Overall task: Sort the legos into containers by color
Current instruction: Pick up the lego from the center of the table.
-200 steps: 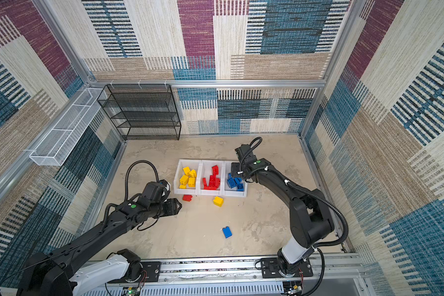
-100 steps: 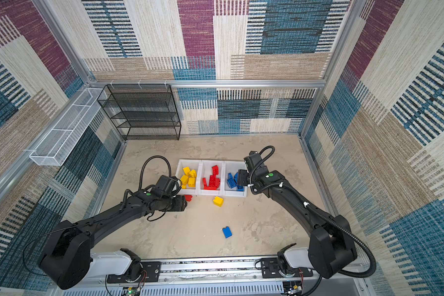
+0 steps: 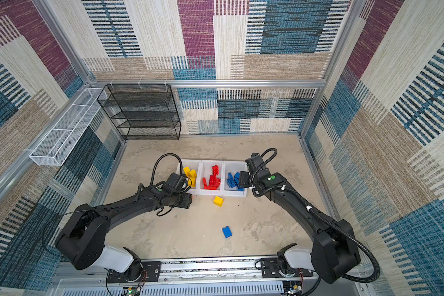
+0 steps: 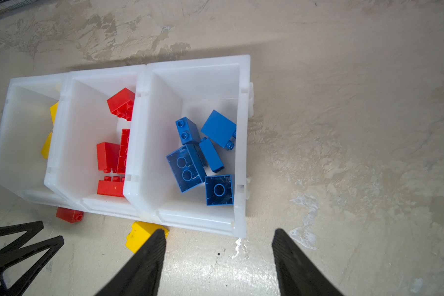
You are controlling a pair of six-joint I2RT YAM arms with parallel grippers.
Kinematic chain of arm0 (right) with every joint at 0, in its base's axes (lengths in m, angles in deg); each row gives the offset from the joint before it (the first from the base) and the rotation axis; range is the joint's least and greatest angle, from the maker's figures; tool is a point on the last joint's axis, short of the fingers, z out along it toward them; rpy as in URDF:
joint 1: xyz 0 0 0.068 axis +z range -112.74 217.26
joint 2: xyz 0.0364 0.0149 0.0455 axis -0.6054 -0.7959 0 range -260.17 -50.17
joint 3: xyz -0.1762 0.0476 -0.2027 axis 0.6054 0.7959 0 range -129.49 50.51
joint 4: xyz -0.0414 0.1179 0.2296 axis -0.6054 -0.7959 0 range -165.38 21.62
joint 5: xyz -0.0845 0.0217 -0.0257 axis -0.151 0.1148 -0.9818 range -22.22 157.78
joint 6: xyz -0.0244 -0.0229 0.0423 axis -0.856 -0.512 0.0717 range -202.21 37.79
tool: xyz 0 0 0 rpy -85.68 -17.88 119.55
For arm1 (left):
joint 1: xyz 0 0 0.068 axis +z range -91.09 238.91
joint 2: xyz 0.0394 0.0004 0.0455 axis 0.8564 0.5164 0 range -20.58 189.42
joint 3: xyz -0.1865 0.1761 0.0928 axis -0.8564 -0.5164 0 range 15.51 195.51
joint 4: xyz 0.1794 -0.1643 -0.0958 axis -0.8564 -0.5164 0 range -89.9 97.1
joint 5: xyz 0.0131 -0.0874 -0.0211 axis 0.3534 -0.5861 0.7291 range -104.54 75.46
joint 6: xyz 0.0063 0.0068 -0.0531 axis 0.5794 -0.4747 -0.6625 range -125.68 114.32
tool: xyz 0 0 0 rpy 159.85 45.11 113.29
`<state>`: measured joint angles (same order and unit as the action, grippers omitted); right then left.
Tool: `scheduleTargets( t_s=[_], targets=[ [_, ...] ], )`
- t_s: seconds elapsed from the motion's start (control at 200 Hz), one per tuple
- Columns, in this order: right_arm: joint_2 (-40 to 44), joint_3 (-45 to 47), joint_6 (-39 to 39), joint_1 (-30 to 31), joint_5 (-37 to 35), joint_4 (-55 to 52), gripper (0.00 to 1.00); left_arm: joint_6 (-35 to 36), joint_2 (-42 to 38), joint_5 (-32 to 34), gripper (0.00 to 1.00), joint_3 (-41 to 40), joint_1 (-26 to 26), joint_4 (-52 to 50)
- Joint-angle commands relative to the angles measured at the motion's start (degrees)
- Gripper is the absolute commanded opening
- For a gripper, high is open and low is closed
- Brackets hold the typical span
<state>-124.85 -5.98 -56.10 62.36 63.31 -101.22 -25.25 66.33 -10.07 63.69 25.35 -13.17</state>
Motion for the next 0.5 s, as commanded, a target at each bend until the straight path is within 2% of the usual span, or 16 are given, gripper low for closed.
scheduleTargets(
  t_s=[0.0, 0.301, 0.496],
  targets=[
    [0.6, 0.3, 0.8, 0.0, 0.3, 0.5, 0.69, 2.2, 1.3, 3.4, 0.65, 0.8, -0.3, 1.6],
    [0.7, 0.8, 1.0, 0.0, 0.6, 0.7, 0.69, 2.3, 5.0, 5.3, 0.65, 3.0, -0.3, 2.1],
    [0.8, 1.0, 1.1, 0.0, 0.9, 0.7, 0.69, 2.7, 7.8, 5.1, 0.61, 5.0, -0.3, 2.3]
  ],
)
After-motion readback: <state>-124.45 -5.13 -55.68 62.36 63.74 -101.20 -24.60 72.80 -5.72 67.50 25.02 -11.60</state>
